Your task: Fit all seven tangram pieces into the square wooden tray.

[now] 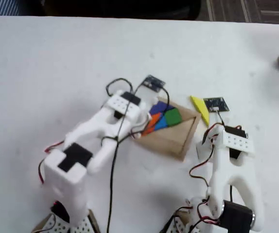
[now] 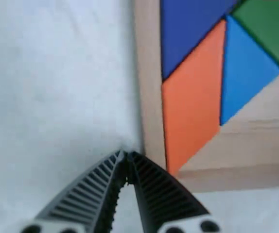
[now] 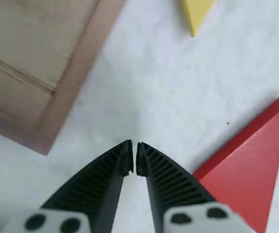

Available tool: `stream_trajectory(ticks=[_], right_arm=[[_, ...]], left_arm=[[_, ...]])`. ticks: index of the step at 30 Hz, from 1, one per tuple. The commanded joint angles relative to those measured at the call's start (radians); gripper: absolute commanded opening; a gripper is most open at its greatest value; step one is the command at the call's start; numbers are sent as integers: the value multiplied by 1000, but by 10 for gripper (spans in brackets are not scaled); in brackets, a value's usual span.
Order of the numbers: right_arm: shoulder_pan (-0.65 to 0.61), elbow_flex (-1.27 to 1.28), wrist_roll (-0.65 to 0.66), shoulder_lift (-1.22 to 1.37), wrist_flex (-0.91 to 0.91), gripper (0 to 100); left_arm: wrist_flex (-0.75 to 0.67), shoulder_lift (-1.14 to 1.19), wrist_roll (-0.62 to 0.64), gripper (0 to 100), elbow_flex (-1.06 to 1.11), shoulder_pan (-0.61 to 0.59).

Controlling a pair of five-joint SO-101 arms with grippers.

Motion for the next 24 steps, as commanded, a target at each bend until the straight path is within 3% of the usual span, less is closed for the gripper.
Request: stream_trajectory(ticks=[1, 14, 24], right_arm=[[-10, -5, 20, -35, -13, 18], [-10, -5, 20, -35, -13, 18], [-10, -5, 20, -35, -13, 18]], left_arm=[[-104, -134, 15, 20, 132, 84], [-160, -245, 15, 20, 252, 202], [-158, -246, 15, 20, 252, 203]])
